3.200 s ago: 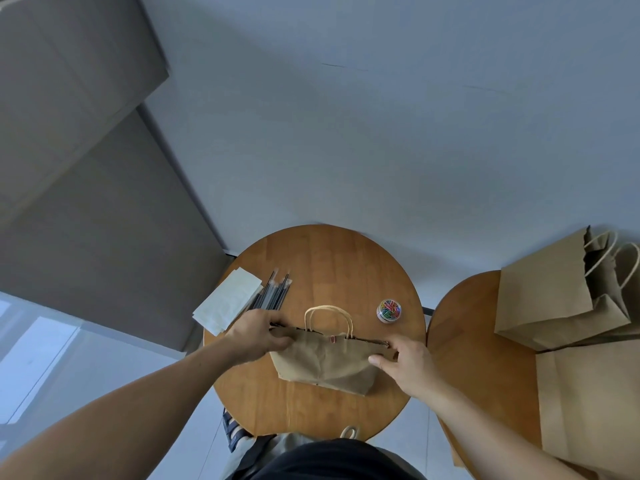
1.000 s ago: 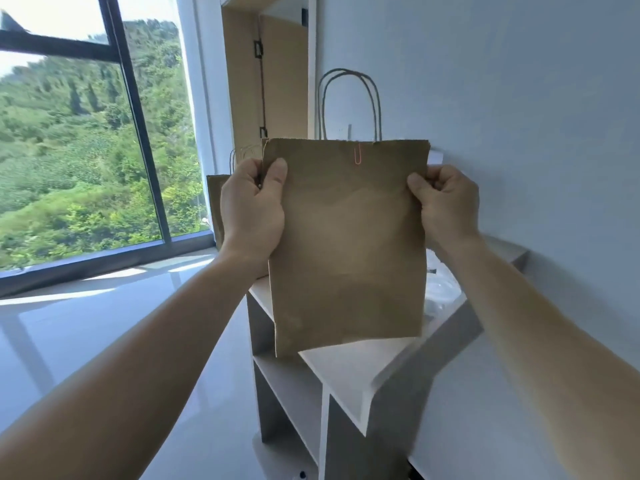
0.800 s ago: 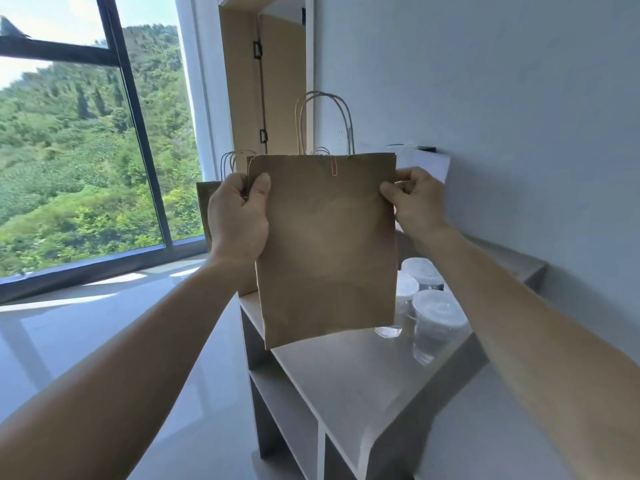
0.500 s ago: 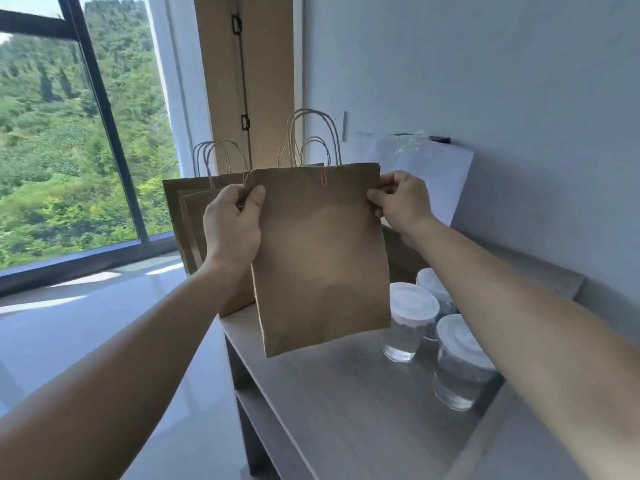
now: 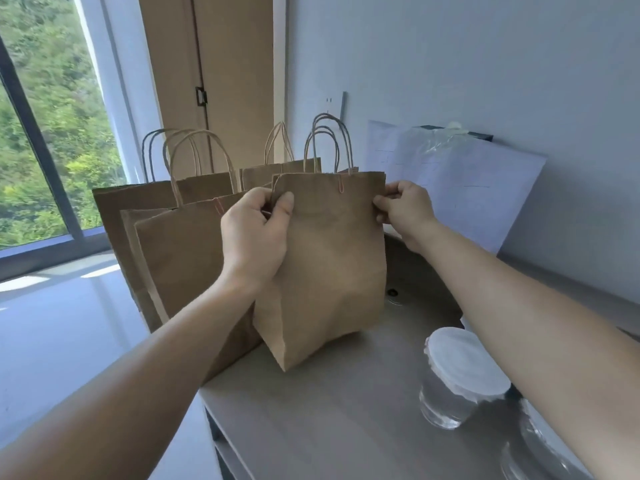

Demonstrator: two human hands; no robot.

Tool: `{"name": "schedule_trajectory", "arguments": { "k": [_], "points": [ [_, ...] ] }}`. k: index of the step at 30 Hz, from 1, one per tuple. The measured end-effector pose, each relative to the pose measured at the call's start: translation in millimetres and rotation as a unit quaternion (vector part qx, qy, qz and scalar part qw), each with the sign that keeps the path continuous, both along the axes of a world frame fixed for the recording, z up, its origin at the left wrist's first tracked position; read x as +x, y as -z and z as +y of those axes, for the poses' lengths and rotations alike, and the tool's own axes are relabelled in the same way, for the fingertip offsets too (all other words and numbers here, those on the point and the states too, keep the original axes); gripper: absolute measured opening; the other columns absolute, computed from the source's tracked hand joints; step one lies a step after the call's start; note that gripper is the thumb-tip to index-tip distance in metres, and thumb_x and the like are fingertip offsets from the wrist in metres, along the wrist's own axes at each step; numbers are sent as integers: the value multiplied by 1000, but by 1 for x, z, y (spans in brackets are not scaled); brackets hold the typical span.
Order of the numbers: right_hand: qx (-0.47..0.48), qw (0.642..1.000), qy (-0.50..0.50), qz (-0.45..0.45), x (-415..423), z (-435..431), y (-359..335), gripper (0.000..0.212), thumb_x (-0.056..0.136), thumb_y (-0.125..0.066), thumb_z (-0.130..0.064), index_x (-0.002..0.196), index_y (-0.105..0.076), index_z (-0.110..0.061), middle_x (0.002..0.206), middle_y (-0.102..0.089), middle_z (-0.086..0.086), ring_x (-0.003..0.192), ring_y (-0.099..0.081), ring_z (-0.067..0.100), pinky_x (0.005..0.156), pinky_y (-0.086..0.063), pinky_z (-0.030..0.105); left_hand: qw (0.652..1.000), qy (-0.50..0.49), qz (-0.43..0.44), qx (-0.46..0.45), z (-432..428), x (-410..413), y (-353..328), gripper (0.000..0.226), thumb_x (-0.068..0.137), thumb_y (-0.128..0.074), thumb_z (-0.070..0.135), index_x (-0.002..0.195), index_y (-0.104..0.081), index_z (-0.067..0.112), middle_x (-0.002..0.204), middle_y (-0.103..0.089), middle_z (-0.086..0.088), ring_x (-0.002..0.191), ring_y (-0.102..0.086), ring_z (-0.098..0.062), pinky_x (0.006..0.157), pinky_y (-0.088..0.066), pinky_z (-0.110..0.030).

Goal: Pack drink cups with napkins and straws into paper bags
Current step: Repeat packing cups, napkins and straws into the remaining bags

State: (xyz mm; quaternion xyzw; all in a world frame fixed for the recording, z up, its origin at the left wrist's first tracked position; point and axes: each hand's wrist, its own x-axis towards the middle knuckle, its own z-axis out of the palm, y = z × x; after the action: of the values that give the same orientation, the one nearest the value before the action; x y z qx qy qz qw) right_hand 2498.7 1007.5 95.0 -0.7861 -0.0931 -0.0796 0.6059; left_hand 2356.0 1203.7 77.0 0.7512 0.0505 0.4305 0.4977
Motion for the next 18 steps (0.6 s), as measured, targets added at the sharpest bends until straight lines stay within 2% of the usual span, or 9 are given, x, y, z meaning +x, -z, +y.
{"name": "schedule_trajectory", "arguments": {
  "k": [2, 4, 6, 10, 15, 16, 18],
  "points": [
    [-11, 1000, 25, 6, 15, 0, 5, 13, 94, -59, -5, 88, -59, -17, 92, -67, 6, 61, -60, 17, 72, -56, 39, 1000, 16, 3, 15, -6, 13, 10, 22, 93, -67, 29, 76, -67, 16, 63, -61, -5, 59, -53, -9, 57, -44, -21],
    [-14, 998, 53, 3, 28, 0, 8, 18, 94, -58, -3, 83, -59, -18, 93, -68, 8, 64, -62, 17, 70, -58, 37, 999, 34, 6, 32, -11, 25, 21, 25, 92, -68, 29, 81, -68, 6, 69, -65, -16, 65, -57, -27, 63, -49, -39],
    [-3, 997, 78, 3, 38, -2, 9, 20, 92, -57, 0, 81, -58, -17, 87, -67, 8, 64, -63, 18, 73, -59, 38, 998, 51, -1, 38, -15, 35, 31, 27, 92, -68, 28, 82, -66, 3, 68, -62, -17, 65, -55, -32, 61, -48, -44],
    [8, 995, 99, -3, 48, -2, 8, 20, 91, -57, 2, 81, -58, -15, 83, -66, 8, 71, -64, 22, 78, -57, 39, 997, 59, -12, 46, -19, 49, 43, 29, 91, -68, 28, 78, -62, 3, 64, -59, -12, 60, -50, -26, 58, -44, -42],
    [28, 993, 111, -15, 52, -4, 5, 18, 93, -52, 6, 88, -57, -10, 76, -61, 3, 62, -59, 12, 51, -51, 16, 997, 67, -14, 47, -26, 60, 45, 29, 91, -70, 25, 72, -59, 6, 60, -57, -6, 57, -46, -15, 58, -42, -39],
    [26, 993, 116, -17, 53, -5, 6, 18, 93, -52, 6, 88, -57, -11, 76, -61, 3, 62, -59, 12, 51, -51, 16, 996, 70, -16, 47, -27, 62, 45, 30, 91, -70, 25, 72, -58, 5, 60, -56, -6, 57, -45, -14, 59, -42, -39],
    [5, 992, 126, -21, 56, -7, 10, 18, 93, -53, 3, 85, -56, -13, 80, -61, 4, 68, -63, 18, 63, -56, 25, 996, 78, -20, 50, -29, 65, 48, 30, 91, -69, 23, 72, -58, 3, 59, -53, -7, 57, -46, -15, 58, -42, -40]
  ]
}}
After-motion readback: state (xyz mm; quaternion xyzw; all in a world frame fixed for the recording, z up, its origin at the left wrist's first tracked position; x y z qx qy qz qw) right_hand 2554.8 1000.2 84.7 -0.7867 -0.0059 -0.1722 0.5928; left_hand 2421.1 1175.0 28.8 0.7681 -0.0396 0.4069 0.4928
